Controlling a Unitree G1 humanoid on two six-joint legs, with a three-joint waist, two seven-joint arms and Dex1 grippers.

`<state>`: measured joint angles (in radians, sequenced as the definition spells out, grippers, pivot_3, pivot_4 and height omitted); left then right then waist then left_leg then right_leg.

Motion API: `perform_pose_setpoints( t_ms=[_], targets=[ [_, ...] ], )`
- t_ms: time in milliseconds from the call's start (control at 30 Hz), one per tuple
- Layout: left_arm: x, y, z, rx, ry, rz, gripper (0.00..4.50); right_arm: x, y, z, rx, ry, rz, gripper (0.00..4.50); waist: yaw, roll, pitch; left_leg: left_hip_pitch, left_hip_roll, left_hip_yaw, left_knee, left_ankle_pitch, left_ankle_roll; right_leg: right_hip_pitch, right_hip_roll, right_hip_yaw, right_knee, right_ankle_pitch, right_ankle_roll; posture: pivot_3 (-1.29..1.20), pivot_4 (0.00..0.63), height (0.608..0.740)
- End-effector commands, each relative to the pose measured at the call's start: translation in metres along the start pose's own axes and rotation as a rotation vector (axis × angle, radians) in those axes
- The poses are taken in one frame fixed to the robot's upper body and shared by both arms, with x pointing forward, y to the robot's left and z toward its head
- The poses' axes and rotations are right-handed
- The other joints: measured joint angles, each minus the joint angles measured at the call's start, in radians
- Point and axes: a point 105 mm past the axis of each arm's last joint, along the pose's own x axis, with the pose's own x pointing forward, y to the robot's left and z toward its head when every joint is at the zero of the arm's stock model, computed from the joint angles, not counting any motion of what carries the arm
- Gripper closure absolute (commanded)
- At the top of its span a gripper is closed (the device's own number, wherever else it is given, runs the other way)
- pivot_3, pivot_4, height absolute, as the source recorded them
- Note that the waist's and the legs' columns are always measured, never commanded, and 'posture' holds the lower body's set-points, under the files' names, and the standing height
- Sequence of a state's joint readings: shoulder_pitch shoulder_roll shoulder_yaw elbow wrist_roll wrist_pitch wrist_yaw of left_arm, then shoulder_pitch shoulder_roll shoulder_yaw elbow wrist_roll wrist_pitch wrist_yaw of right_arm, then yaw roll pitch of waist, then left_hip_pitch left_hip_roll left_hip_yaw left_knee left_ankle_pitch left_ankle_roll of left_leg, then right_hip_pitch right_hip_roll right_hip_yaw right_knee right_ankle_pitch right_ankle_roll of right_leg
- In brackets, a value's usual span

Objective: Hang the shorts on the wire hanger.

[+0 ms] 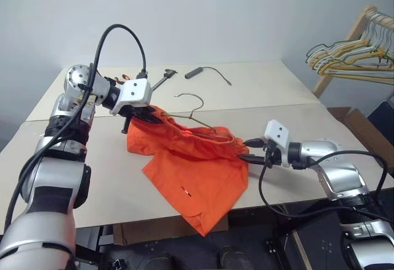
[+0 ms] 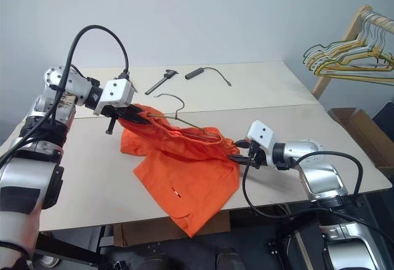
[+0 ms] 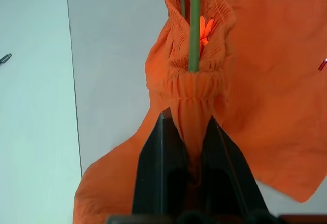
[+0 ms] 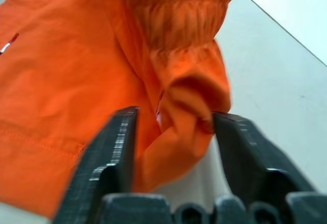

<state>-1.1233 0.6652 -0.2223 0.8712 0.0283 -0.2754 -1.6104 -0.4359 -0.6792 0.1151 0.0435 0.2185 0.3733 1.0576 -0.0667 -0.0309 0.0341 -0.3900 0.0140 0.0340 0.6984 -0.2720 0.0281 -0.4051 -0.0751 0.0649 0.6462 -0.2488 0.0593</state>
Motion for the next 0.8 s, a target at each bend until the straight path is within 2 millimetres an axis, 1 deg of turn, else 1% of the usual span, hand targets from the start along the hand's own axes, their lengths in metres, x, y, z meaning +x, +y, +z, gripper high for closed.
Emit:
perform_pose_setpoints(
  t_ms=[33, 133, 200, 333, 400, 467, 500, 533, 600, 700, 800],
  targets=[
    [-0.009, 0.007, 0.011, 0.039, -0.016, 0.034, 4.5, 0.0, -0.007, 0.012, -0.007, -0.018, -0.02, 3.39, 0.0, 0.0, 0.0, 0.0, 0.0, 0.0, 0.0, 0.0, 0.0, 0.0, 0.0, 0.0, 0.0, 0.0, 0.0, -0.04, 0.0, 0.74],
    [-0.009, 0.006, 0.007, 0.038, 0.008, 0.032, 4.5, -0.001, -0.008, 0.01, -0.025, 0.007, -0.024, 4.43, 0.0, 0.0, 0.0, 0.0, 0.0, 0.0, 0.0, 0.0, 0.0, 0.0, 0.0, 0.0, 0.0, 0.0, 0.0, -0.04, 0.0, 0.74],
    [-0.009, 0.005, 0.005, 0.036, 0.013, 0.031, 4.5, -0.005, -0.011, 0.012, -0.032, 0.006, -0.04, 4.47, 0.0, 0.0, 0.0, 0.0, 0.0, 0.0, 0.0, 0.0, 0.0, 0.0, 0.0, 0.0, 0.0, 0.0, 0.0, -0.04, 0.0, 0.74],
    [-0.009, 0.003, 0.001, 0.036, 0.033, 0.021, 4.5, -0.019, -0.023, 0.032, -0.085, -0.042, -0.104, 4.47, 0.0, 0.0, 0.0, 0.0, 0.0, 0.0, 0.0, 0.0, 0.0, 0.0, 0.0, 0.0, 0.0, 0.0, 0.0, -0.04, 0.0, 0.74],
    [-0.007, 0.004, 0.001, 0.036, 0.031, 0.026, 4.5, -0.026, -0.027, 0.049, -0.116, -0.083, -0.12, 4.47, 0.0, 0.0, 0.0, 0.0, 0.0, 0.0, 0.0, 0.0, 0.0, 0.0, 0.0, 0.0, 0.0, 0.0, 0.0, -0.04, 0.0, 0.74],
    [-0.003, 0.006, 0.003, 0.036, 0.02, 0.038, 4.5, -0.033, -0.022, 0.073, -0.18, -0.138, -0.086, 4.47, -0.001, 0.0, 0.0, 0.0, 0.0, 0.0, 0.0, 0.0, 0.0, 0.0, 0.0, 0.0, 0.0, 0.0, 0.0, -0.05, 0.0, 0.74],
    [-0.001, 0.008, 0.005, 0.037, 0.008, 0.048, 4.5, -0.034, -0.019, 0.083, -0.208, -0.155, -0.064, 4.47, -0.001, 0.0, 0.0, 0.0, 0.0, 0.0, 0.0, 0.0, 0.0, 0.0, 0.0, 0.0, 0.0, 0.0, 0.0, -0.05, 0.0, 0.74],
    [0.001, 0.011, 0.008, 0.036, -0.009, 0.067, 4.5, -0.034, -0.015, 0.091, -0.241, -0.167, -0.045, 4.47, -0.001, 0.0, 0.0, 0.0, 0.0, 0.0, 0.0, 0.0, 0.0, -0.001, 0.0, 0.0, 0.0, 0.0, 0.0, -0.06, 0.0, 0.74],
    [0.003, 0.018, 0.017, 0.031, -0.064, 0.104, 4.5, -0.03, -0.011, 0.102, -0.307, -0.162, -0.038, 4.47, 0.0, 0.0, 0.0, 0.0, 0.0, 0.0, 0.0, 0.0, 0.0, 0.0, 0.0, 0.0, 0.0, 0.0, 0.0, -0.06, 0.0, 0.74],
    [0.002, 0.022, 0.027, 0.038, -0.109, 0.11, 4.5, -0.025, -0.013, 0.118, -0.379, -0.177, -0.066, 4.47, -0.001, 0.0, 0.0, 0.0, 0.0, 0.0, 0.0, 0.0, 0.0, 0.0, 0.0, 0.0, 0.0, 0.0, 0.0, -0.07, 0.0, 0.74],
    [0.002, 0.025, 0.031, 0.033, -0.13, 0.119, 4.5, -0.027, -0.016, 0.131, -0.402, -0.194, -0.078, 4.47, -0.003, 0.0, 0.0, -0.001, 0.0, 0.0, 0.0, 0.0, 0.0, -0.001, 0.0, 0.0, 0.0, 0.0, 0.0, -0.07, 0.0, 0.74]
  ],
)
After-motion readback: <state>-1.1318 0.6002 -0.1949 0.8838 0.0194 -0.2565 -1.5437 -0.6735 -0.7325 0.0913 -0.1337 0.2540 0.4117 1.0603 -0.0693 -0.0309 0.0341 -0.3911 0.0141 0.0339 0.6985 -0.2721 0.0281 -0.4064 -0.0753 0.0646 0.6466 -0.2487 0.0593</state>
